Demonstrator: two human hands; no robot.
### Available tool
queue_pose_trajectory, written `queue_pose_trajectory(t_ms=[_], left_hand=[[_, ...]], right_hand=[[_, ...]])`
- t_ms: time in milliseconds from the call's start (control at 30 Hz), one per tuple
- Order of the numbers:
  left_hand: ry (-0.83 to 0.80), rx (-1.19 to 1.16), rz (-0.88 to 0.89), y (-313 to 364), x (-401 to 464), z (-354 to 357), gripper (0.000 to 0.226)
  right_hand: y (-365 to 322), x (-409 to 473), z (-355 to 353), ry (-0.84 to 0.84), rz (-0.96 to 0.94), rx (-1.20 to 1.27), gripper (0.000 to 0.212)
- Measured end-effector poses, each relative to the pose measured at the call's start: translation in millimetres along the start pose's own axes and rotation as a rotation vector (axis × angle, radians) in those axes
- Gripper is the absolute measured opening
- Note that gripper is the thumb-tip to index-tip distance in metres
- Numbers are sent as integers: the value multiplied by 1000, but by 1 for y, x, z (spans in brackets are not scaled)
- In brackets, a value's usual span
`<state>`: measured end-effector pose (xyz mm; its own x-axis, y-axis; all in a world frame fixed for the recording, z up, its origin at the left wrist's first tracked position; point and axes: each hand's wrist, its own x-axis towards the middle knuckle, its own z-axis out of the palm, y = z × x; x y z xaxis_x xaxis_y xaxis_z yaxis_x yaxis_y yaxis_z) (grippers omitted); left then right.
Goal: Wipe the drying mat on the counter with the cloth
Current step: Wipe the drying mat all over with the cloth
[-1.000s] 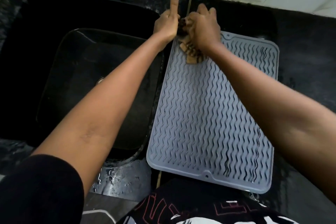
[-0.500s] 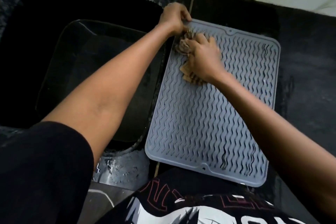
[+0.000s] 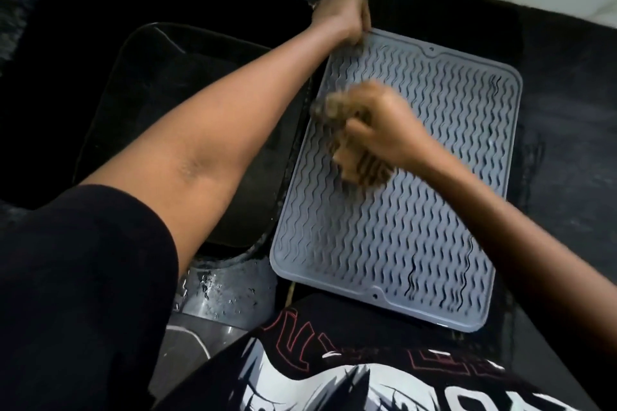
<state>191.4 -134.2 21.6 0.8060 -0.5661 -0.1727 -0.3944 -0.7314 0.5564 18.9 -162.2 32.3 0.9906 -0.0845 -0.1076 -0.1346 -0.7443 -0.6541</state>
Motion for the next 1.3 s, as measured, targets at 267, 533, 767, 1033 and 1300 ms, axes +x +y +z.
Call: queue_pose_trajectory(t_ms=[267, 533, 767, 1033, 1300], left_hand=[[-216, -51, -155, 9, 0, 14, 52], [-222, -4, -173, 12, -5, 16, 54], [-262, 110, -135, 17, -29, 15, 57], [-216, 198, -99, 18, -51, 26, 72], [-156, 226, -83, 22, -63, 28, 68]], right_hand=[[10, 15, 37, 136, 85, -382, 33], [-45, -105, 77, -220, -145, -218, 35], [-16, -40, 39, 156, -39, -162, 41], [-17, -57, 63, -17, -25, -272, 39], [-50, -140, 88, -339, -250, -147, 35]])
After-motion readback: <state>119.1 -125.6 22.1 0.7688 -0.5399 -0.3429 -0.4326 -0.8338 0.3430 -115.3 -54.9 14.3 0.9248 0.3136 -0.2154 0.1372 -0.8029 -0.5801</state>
